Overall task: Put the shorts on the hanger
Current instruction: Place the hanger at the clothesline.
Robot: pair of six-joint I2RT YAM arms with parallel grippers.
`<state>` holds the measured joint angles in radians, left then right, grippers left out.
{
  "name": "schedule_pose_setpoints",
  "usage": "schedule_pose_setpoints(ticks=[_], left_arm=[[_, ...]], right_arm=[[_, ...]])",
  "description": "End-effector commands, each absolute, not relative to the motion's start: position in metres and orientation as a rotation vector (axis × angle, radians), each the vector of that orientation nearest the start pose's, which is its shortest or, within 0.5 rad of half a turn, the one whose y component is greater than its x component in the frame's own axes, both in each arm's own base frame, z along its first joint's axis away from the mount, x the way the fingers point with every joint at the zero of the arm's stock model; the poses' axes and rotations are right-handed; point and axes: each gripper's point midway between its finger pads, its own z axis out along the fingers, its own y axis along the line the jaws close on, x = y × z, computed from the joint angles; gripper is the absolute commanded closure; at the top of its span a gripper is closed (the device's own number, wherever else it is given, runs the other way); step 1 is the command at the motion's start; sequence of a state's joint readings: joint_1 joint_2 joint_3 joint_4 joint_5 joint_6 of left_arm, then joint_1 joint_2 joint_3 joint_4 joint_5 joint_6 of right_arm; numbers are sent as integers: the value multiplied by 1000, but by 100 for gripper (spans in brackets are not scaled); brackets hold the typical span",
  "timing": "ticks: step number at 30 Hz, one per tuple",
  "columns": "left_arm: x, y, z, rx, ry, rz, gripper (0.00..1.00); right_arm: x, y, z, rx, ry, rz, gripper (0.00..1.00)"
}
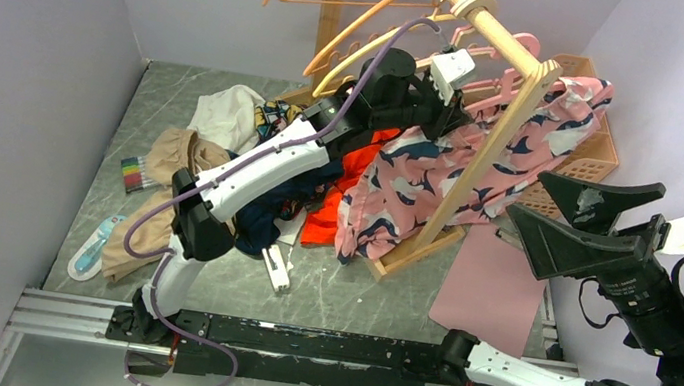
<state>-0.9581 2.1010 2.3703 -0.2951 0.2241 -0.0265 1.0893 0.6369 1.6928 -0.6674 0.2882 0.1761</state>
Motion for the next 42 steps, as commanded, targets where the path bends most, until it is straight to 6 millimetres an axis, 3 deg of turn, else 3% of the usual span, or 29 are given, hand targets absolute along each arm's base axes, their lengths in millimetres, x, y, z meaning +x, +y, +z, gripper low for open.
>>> schedule_pose_setpoints(ticks=[1, 18, 30, 42], left_arm=[[307, -521, 518, 821, 1055, -1014, 93], [286, -527, 549, 817, 872, -1010, 93], [271, -536, 538, 860, 884, -938, 93], [288, -510, 520, 759, 1057, -905, 93]], right_arm=[[93, 78, 569, -281, 1203, 920, 0], [95, 76, 565, -275, 1203, 903, 0], [96, 68, 568, -261, 1197, 883, 0], [98, 63, 567, -237, 1197, 868, 0]])
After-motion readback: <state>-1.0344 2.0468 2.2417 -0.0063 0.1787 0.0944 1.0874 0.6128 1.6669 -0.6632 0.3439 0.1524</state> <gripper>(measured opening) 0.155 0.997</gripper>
